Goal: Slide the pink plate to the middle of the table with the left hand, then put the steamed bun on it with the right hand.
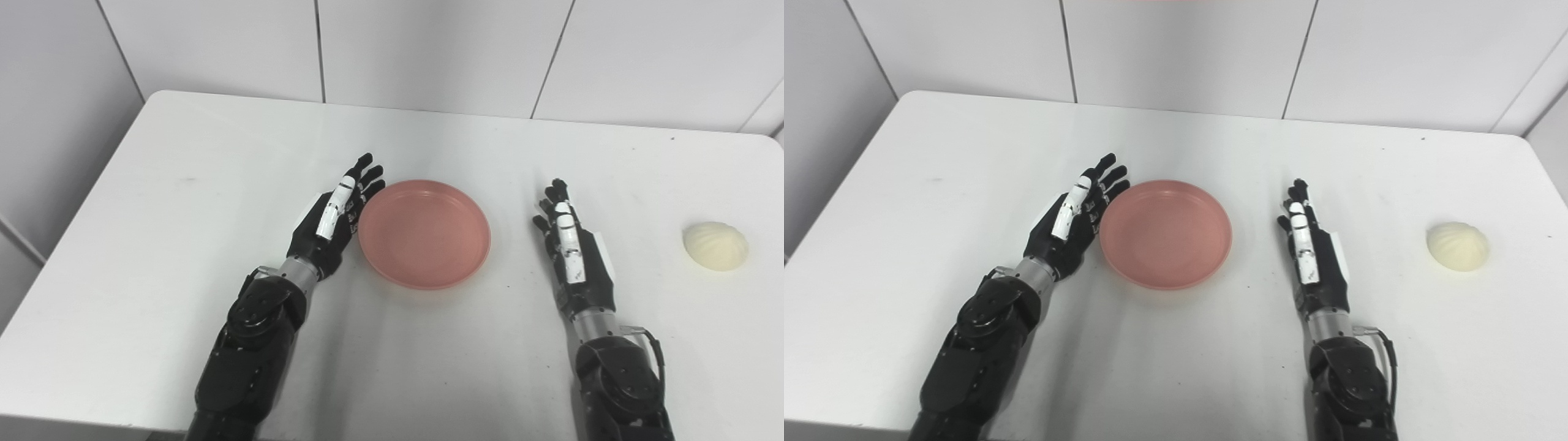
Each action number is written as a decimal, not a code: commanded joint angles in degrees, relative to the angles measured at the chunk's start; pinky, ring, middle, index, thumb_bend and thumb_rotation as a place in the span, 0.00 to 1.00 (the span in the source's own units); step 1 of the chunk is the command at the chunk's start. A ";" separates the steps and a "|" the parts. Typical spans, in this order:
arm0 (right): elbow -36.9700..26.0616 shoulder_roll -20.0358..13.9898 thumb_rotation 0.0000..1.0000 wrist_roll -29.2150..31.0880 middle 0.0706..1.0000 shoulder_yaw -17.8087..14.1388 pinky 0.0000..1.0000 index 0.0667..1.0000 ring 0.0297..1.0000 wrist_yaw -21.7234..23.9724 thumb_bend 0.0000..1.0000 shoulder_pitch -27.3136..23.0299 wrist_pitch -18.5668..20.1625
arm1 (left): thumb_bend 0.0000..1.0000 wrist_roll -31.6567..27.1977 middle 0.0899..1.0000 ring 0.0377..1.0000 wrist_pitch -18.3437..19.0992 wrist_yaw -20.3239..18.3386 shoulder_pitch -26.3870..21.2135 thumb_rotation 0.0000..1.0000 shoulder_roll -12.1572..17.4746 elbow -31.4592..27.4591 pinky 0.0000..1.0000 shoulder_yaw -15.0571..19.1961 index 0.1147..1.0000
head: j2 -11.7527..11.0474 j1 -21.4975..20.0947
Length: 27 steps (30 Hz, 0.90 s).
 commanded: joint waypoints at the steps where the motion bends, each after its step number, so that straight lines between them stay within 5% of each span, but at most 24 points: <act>1: 2.43 1.71 1.00 -0.12 1.00 1.63 1.00 1.00 1.00 1.13 0.17 1.12 0.47 | 0.38 -0.19 0.97 0.97 1.76 -1.59 0.39 1.00 -0.99 1.86 0.99 -1.02 0.99 | -0.06 -0.07; 17: 4.35 2.72 1.00 -0.40 1.00 1.97 1.00 1.00 1.00 0.55 0.18 0.55 -1.06 | 0.38 -0.42 0.98 0.98 3.00 -3.67 1.33 1.00 -0.89 3.16 1.00 0.18 0.99 | 0.03 -3.67; 27: 2.69 3.44 1.00 -1.25 0.97 -0.68 0.99 0.98 0.97 -3.06 0.19 0.02 -1.00 | 0.37 0.32 0.98 0.98 2.13 -2.91 1.19 1.00 -1.02 3.79 1.00 0.72 0.99 | -1.32 -8.39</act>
